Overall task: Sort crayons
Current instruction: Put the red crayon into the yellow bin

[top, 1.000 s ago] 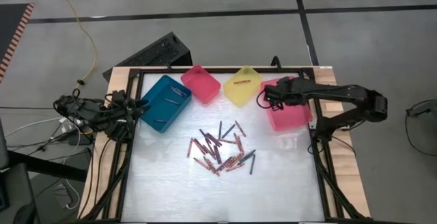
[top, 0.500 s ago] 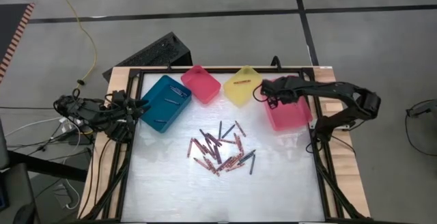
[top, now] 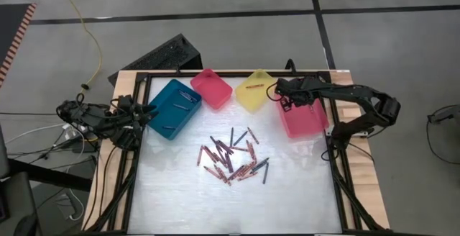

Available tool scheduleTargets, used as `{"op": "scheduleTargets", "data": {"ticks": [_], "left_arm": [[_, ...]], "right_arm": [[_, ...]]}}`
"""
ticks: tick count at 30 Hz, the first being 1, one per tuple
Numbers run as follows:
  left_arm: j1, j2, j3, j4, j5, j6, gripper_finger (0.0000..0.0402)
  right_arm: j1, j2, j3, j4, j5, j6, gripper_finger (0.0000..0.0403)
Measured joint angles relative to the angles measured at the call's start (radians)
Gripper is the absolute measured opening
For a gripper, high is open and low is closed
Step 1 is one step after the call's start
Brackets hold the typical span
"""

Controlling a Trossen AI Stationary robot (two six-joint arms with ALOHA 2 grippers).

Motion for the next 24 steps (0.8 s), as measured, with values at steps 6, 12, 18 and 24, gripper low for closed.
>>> {"op": "scheduleTargets", "data": {"ticks": [6, 12, 18, 24], "left_arm": [[0.000, 0.000, 0.000, 0.000, 0.000, 0.000, 0.0145], [0.000, 0.000, 0.000, 0.000, -0.001, 0.000, 0.0145], [0.000, 0.000, 0.000, 0.000, -0.001, -0.002, 0.0145], [0.000, 0.000, 0.000, 0.000, -0.001, -0.004, 0.0145]], "right_arm": [[0.069, -0.003, 0.000, 0.133, -0.125, -0.068, 0.0079], [0.260, 0.000, 0.000, 0.470, -0.310, -0.116, 0.0079], [0.455, 0.029, 0.001, 0.596, -0.135, -0.101, 0.0079], [0.552, 0.152, 0.001, 0.649, -0.103, -0.047, 0.0079]]}}
